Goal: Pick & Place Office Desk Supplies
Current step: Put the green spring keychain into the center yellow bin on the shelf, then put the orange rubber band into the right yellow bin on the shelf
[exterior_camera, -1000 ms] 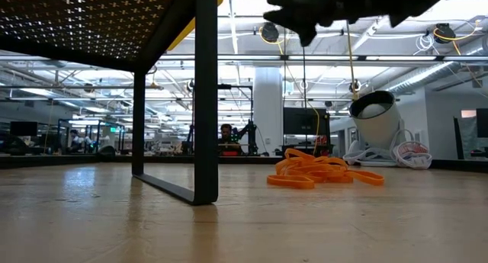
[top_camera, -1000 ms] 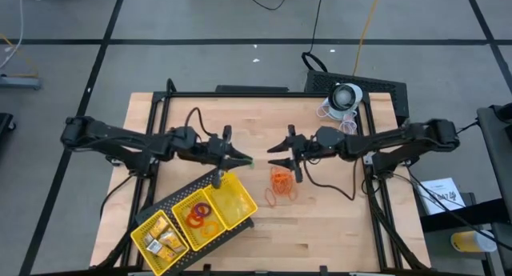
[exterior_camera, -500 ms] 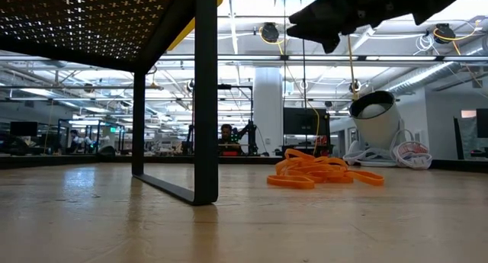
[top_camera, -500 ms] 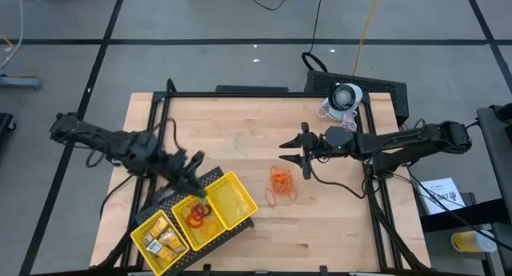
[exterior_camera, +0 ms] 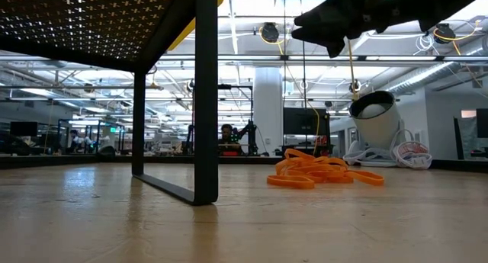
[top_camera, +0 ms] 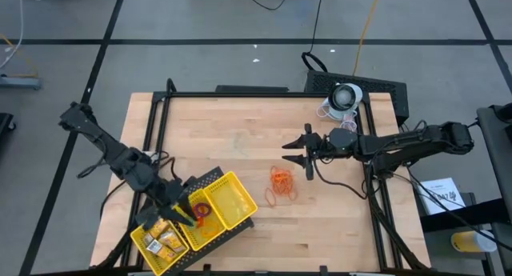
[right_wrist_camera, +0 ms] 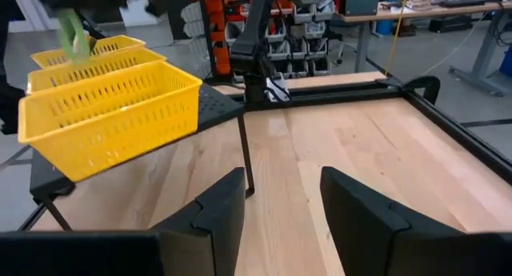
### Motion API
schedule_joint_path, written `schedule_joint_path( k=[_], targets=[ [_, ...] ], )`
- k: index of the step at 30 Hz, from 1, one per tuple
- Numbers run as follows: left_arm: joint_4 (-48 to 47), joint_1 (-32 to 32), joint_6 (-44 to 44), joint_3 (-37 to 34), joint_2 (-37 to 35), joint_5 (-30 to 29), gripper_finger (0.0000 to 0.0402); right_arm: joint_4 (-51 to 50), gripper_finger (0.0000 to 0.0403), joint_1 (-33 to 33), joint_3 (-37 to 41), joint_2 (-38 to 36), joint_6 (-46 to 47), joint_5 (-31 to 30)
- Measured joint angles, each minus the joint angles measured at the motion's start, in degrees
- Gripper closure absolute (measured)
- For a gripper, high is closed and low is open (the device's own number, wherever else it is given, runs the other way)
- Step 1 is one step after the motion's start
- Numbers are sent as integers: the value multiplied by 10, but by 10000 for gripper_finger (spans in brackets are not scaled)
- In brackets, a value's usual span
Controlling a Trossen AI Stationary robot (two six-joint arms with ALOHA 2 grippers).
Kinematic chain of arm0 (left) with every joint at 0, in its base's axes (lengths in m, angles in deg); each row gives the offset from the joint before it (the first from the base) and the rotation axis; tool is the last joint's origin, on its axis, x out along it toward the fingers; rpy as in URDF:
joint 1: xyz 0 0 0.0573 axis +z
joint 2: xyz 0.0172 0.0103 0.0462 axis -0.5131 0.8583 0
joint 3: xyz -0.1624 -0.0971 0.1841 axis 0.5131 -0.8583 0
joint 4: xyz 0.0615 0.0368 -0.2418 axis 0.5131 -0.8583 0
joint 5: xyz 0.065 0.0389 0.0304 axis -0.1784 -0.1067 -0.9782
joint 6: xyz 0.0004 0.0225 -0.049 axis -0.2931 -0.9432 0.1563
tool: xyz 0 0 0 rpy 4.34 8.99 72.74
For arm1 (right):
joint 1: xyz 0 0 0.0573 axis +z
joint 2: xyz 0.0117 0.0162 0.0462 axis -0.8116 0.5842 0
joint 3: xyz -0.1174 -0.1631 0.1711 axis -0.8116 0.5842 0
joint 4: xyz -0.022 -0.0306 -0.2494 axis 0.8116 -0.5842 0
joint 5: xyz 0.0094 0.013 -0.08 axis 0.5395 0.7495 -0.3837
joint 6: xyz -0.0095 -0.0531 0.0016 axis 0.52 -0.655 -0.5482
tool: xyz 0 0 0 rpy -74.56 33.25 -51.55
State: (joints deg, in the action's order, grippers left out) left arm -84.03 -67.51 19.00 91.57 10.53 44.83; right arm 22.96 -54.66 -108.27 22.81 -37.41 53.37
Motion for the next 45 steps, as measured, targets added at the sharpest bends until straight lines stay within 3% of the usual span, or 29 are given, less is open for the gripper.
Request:
schedule_joint_path(
  k=[11,16,21,24,28,31,39,45],
  targets=[
    [-8,22,26,0,9,-7,183,19,253,0,0,0,0,2],
    [-30,40,19,0,-46,27,160,25,253,0,0,0,-1,2],
    [-85,51,-29,0,-151,15,154,27,253,0,0,0,-4,2],
    [-177,62,-104,0,-231,-28,156,27,254,0,0,0,-4,2],
    [-223,68,-131,-9,-314,-149,152,20,253,0,0,0,-4,3],
    [-210,68,-146,-58,-354,-224,152,17,255,1,0,0,-4,4],
    [-65,67,-232,-206,-460,-186,151,10,258,1,0,0,-16,4],
    [-31,68,-229,-286,-530,-235,147,12,260,0,0,0,-17,4]
  ],
)
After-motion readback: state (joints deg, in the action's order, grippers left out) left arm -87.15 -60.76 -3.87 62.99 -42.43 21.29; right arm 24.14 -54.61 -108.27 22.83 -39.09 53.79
